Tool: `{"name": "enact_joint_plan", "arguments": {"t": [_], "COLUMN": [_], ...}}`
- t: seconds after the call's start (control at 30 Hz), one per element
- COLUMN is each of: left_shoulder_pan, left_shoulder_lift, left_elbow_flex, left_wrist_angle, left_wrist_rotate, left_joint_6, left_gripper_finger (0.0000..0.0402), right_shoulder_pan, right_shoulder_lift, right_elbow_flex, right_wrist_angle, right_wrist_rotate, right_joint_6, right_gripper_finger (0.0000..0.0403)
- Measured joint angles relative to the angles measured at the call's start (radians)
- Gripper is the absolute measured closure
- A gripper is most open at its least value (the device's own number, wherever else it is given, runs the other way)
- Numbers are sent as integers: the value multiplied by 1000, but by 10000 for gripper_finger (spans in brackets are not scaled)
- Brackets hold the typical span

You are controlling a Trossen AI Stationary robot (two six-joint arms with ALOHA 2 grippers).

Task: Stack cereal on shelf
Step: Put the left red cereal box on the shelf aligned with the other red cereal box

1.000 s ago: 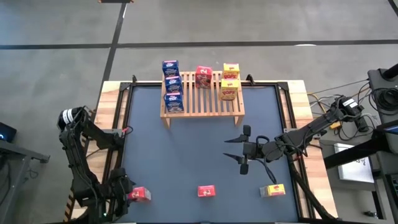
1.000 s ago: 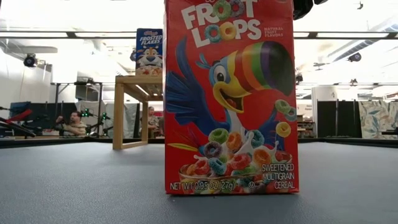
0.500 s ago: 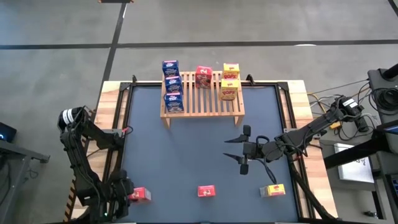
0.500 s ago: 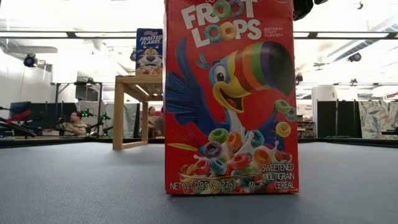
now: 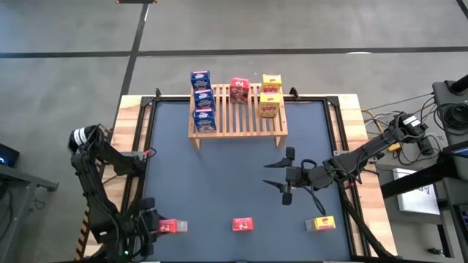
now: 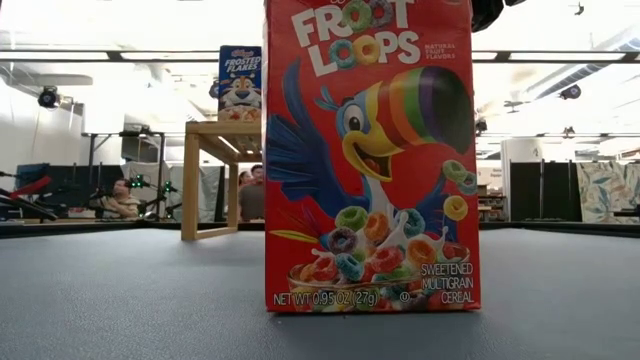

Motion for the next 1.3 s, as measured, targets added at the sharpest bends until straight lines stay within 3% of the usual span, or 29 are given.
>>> {"name": "enact_joint_plan", "arguments": {"t": [0.17, 0.33, 0.7, 0.9, 1.03, 1.2, 1.3], "left_shoulder_pan": [64, 179, 455, 596, 691, 742, 758], "left_shoulder_lift": [-10, -52, -211, -298, -326, -309, -290], "left_elbow_flex": [38, 85, 178, 219, 259, 306, 331], "left_wrist_angle": [-61, -74, -8, 54, 67, 76, 75], "left_wrist_rotate": [-57, -63, -67, -14, 86, 150, 154], "left_joint_6": [112, 296, 793, 1009, 1080, 1156, 1197], "left_gripper_finger": [233, 231, 230, 230, 230, 230, 230], "right_shoulder_pan": [0, -9, -27, -55, -89, -129, -160], "right_shoulder_lift": [0, 0, 0, 0, 0, 0, 0], "right_elbow_flex": [0, 0, 0, 0, 0, 0, 0], "right_wrist_angle": [50, 115, 129, 176, 225, 256, 301], "right_wrist_rotate": [-16, -155, -150, -149, -150, -160, -230], "right_joint_6": [25, 39, -41, -136, -123, -165, -182], "right_gripper_finger": [188, 188, 188, 188, 188, 188, 187]}}
